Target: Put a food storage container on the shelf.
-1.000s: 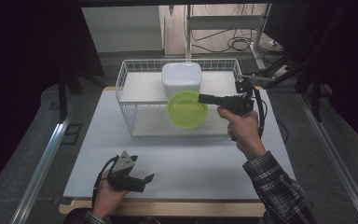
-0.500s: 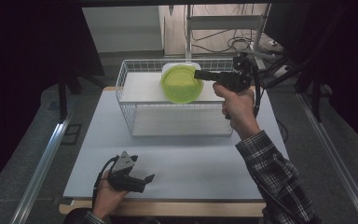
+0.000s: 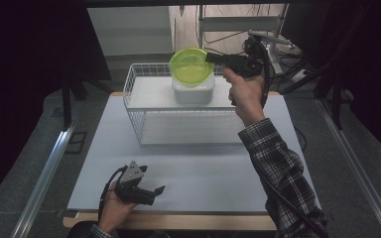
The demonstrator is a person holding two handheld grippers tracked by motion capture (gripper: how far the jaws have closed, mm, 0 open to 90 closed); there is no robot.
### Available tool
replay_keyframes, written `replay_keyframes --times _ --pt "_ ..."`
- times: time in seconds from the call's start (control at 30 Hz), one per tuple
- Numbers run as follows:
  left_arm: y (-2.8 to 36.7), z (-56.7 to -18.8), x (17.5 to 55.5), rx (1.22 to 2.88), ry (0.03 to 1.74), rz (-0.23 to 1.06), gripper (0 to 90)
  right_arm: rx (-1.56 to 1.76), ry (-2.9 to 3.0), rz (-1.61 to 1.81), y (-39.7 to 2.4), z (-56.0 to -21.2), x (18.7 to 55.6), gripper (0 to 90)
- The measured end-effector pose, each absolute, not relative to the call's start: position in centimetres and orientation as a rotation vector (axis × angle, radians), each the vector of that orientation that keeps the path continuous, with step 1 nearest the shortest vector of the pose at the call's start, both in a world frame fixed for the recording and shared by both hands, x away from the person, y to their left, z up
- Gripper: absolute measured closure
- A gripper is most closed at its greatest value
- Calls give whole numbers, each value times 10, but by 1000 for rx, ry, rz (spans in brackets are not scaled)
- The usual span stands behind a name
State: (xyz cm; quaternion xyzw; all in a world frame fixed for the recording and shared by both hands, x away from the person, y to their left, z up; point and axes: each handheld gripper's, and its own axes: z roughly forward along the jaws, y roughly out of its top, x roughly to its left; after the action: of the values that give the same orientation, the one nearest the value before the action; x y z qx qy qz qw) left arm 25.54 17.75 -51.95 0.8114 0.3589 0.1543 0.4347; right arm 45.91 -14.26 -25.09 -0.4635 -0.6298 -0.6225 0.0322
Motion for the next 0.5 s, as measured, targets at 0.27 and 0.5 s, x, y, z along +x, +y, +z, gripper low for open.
replay_keyframes --times 0.27,0.5 --pt "177 -520 256 2026 892 381 45 -1516 -1905 -1901 -140 -259 473 819" --pt "176 -520 255 2035 887 384 46 -1558 -1890 -1906 -137 -265 479 813"
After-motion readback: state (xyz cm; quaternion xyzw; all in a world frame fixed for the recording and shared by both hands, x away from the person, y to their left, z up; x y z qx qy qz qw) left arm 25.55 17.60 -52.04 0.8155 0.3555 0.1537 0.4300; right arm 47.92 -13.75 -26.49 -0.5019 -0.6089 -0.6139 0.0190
